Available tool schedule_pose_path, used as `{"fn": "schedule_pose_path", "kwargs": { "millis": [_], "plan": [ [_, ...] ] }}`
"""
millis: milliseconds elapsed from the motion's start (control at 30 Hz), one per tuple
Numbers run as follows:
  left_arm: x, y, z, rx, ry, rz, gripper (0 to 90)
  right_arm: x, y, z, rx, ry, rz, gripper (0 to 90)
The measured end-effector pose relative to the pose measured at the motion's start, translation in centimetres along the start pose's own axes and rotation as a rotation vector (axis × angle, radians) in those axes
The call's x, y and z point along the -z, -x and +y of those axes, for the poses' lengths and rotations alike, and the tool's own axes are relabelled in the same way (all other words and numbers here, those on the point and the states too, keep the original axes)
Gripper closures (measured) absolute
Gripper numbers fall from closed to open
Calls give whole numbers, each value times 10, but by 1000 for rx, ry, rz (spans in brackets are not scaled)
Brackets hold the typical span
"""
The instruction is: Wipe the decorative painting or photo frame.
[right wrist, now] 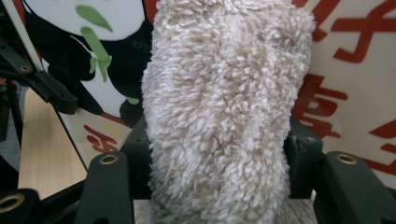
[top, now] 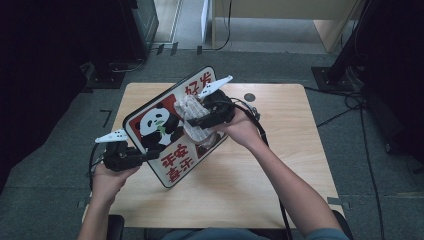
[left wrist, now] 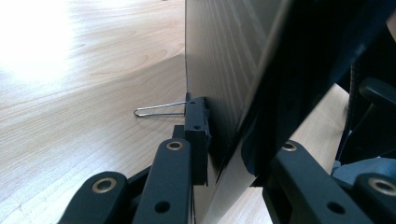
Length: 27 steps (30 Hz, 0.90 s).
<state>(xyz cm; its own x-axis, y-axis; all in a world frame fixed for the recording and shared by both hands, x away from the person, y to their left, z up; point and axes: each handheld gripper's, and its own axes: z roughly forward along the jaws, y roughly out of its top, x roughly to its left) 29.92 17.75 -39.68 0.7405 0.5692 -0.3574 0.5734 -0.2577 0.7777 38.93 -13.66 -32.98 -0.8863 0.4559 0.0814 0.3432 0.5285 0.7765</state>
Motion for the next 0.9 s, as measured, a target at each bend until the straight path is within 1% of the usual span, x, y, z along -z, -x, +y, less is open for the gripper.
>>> {"fn": "schedule_pose_path", "kwargs": {
  "millis": [300,333,567,900],
  "plan": [
    [0,0,0,0,0,-1,773,-5,1,-10,-15,-9,11,428],
    [0,0,0,0,0,-1,773,-5,1,-11,-24,-13,12,427],
    [0,0,0,1,0,-3,773,-8,1,-17,-23,-16,21,426],
    [0,0,0,1,0,-5,772,-16,1,-32,-46,-33,32,426]
  ]
}}
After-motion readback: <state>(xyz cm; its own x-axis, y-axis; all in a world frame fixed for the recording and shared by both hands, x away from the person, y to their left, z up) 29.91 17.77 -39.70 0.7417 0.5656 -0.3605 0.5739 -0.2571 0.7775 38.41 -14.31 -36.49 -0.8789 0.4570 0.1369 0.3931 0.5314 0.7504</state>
